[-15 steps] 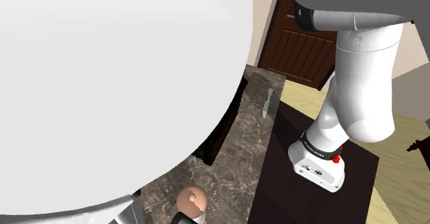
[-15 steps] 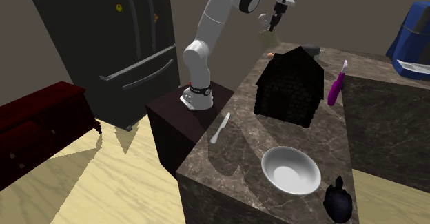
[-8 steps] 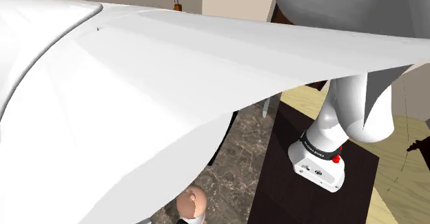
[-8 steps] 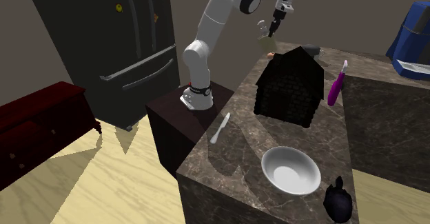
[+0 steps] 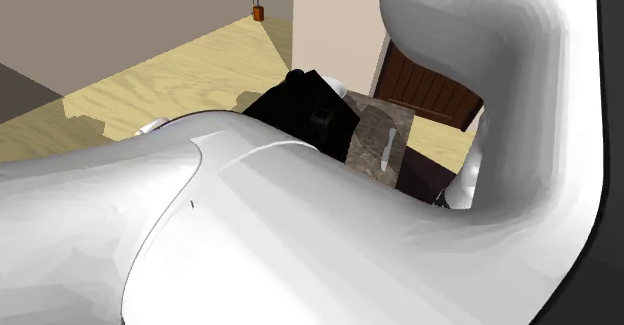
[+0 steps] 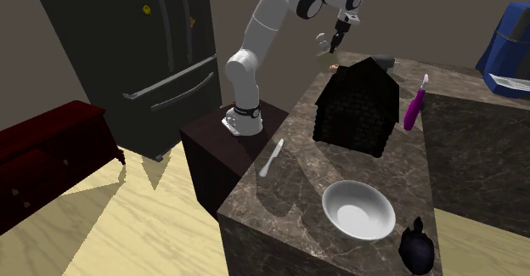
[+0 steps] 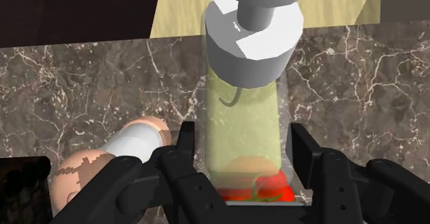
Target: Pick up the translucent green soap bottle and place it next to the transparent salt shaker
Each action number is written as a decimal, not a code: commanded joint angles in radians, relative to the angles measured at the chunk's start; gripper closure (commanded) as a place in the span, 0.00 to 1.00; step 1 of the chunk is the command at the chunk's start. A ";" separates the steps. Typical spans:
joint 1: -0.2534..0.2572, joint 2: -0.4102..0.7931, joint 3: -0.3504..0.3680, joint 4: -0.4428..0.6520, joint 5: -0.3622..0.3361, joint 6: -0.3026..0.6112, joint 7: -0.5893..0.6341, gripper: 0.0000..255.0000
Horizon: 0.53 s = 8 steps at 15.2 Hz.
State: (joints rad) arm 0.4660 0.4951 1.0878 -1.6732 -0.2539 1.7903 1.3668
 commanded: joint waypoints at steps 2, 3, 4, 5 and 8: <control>0.003 0.013 -0.010 -0.029 -0.012 0.037 0.004 1.00; 0.005 0.018 -0.014 -0.037 -0.017 0.048 0.005 1.00; 0.007 0.022 -0.017 -0.045 -0.021 0.059 0.006 1.00; 0.008 0.027 -0.021 -0.053 -0.026 0.070 0.008 1.00; 0.015 0.043 -0.034 -0.074 -0.040 0.103 0.012 1.00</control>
State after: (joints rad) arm 0.4788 0.5332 1.0578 -1.7410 -0.2894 1.8823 1.3777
